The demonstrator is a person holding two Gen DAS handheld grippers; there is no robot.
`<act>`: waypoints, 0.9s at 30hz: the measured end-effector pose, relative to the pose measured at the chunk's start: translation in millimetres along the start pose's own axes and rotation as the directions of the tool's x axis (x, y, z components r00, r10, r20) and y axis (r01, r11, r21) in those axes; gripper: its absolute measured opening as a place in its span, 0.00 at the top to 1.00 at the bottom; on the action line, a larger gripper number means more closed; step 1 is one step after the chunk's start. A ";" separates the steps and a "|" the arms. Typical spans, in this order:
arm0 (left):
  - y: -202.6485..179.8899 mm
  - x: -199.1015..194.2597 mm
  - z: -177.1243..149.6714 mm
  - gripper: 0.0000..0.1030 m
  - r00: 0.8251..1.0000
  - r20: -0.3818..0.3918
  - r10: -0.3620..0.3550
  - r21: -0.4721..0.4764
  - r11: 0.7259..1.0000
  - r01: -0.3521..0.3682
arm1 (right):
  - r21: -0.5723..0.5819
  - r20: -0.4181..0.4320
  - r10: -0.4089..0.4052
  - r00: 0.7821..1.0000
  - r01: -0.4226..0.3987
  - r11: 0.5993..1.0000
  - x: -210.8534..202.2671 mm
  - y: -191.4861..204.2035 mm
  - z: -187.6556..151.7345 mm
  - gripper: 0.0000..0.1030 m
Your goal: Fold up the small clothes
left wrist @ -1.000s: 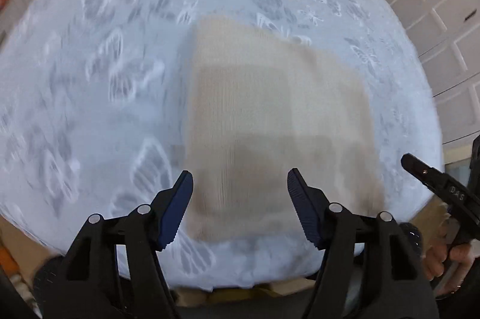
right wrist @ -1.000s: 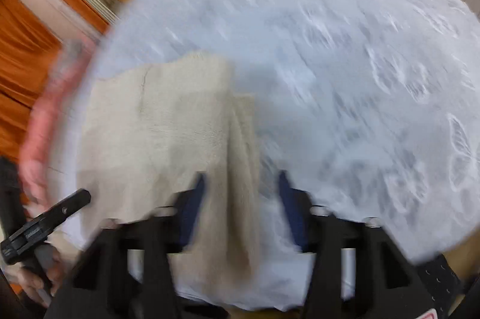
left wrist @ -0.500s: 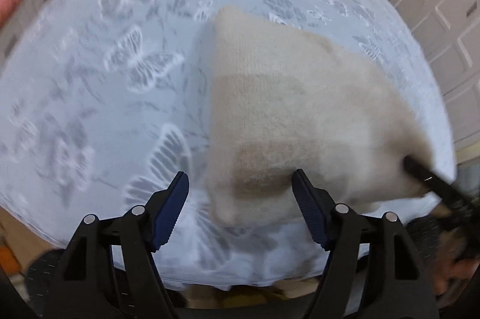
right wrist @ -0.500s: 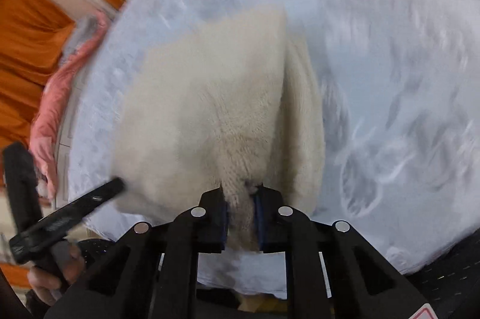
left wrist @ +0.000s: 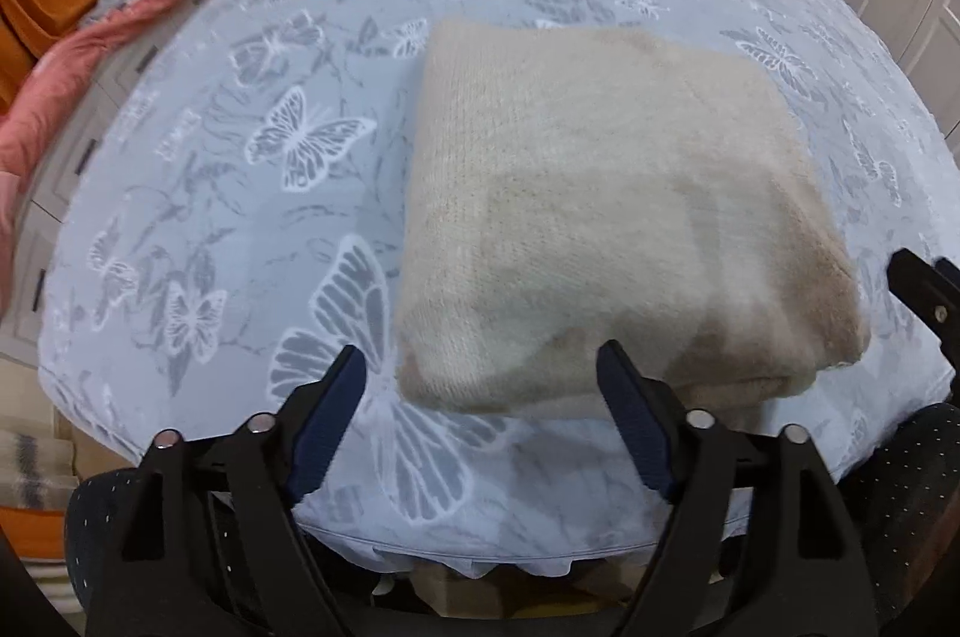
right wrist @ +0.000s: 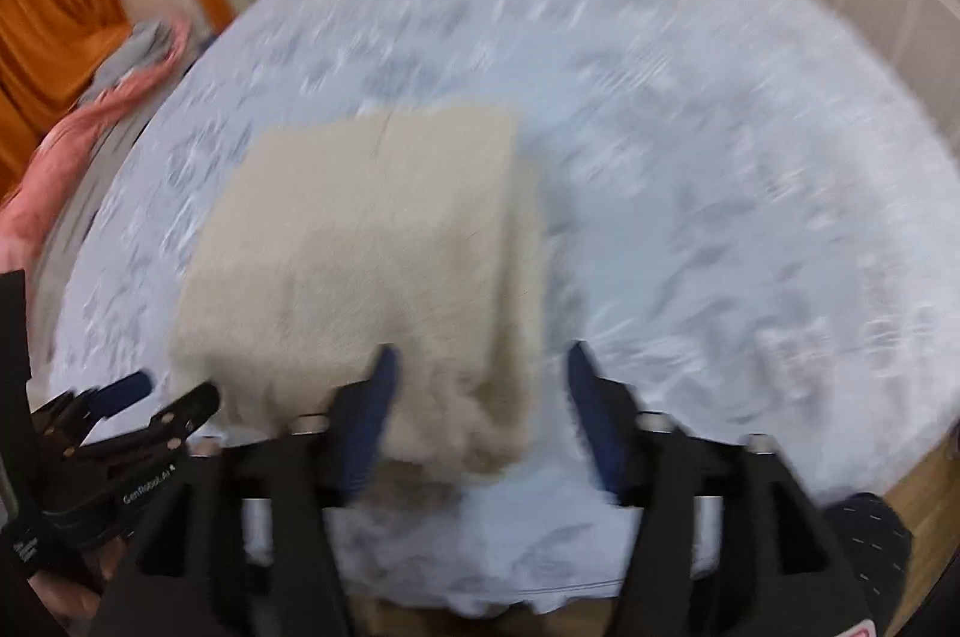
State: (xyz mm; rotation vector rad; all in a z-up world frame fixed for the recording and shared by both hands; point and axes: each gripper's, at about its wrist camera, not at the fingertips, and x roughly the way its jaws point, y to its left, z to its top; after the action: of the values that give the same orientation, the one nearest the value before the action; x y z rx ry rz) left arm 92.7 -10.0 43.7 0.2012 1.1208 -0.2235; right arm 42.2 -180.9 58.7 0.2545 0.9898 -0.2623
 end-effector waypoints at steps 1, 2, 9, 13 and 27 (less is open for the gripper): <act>-3.7 -2.2 -4.1 0.18 1.000 0.009 0.018 0.001 1.000 -0.018 | 0.005 0.031 -0.023 0.999 0.023 1.000 -4.7 -1.0 -3.9 0.28; -6.8 -2.8 -6.4 0.18 0.999 0.018 0.030 0.001 1.000 -0.030 | 0.010 0.058 -0.051 0.997 0.050 0.999 -8.7 -1.7 -11.0 0.26; -18.3 1.3 -40.9 0.18 0.997 0.041 0.058 -0.042 0.998 -0.056 | -0.022 0.045 -0.110 0.993 0.111 0.994 1.9 4.7 -60.9 0.24; -22.5 6.7 -60.9 0.18 0.996 0.053 0.076 -0.050 0.996 -0.073 | -0.063 0.064 -0.136 0.989 0.140 0.988 11.4 11.1 -85.3 0.24; -19.9 12.2 -92.0 0.16 0.991 0.085 0.099 -0.032 0.995 -0.097 | -0.050 0.042 -0.108 0.993 0.110 0.993 21.2 23.7 -114.2 0.24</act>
State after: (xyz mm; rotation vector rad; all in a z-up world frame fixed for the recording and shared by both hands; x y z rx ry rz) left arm 12.7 -5.1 -7.1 0.2194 1.0251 -0.1275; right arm -28.6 -123.4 -16.9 0.1476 0.9719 -0.3390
